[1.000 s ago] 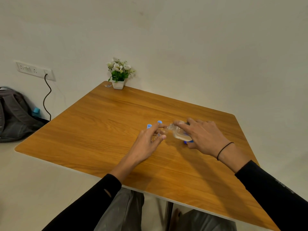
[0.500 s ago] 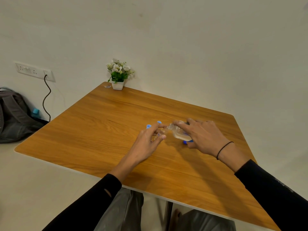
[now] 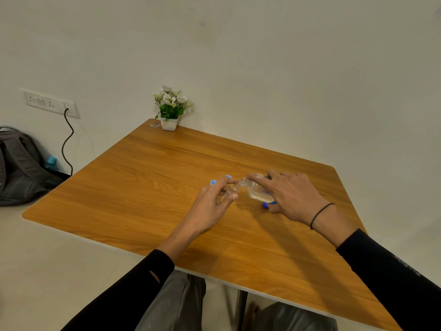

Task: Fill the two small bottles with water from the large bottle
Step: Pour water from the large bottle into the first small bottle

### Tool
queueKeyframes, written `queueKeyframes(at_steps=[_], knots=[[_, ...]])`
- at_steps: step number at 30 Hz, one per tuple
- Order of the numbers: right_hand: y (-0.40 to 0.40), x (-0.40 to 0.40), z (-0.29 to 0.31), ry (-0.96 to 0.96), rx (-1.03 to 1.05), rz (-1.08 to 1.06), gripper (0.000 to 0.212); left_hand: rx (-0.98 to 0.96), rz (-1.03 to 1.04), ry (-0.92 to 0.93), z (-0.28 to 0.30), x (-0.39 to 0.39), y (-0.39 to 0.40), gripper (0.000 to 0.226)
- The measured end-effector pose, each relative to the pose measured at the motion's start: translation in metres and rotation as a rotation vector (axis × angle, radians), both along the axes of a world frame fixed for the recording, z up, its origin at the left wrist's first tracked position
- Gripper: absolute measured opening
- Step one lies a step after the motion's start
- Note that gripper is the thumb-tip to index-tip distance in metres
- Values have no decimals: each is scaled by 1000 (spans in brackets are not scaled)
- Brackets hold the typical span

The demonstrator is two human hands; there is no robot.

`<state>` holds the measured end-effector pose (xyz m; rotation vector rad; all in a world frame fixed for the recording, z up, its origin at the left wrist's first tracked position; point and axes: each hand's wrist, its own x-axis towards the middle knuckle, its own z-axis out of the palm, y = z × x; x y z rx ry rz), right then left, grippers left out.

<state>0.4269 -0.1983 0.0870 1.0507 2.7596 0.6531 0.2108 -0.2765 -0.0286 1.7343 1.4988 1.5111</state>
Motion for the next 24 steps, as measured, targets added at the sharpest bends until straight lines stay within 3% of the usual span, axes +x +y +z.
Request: queueKeyframes(at_steps=[24], knots=[[0,1,3,1,-3,1,96,-5,6,17,0,1,1,40]])
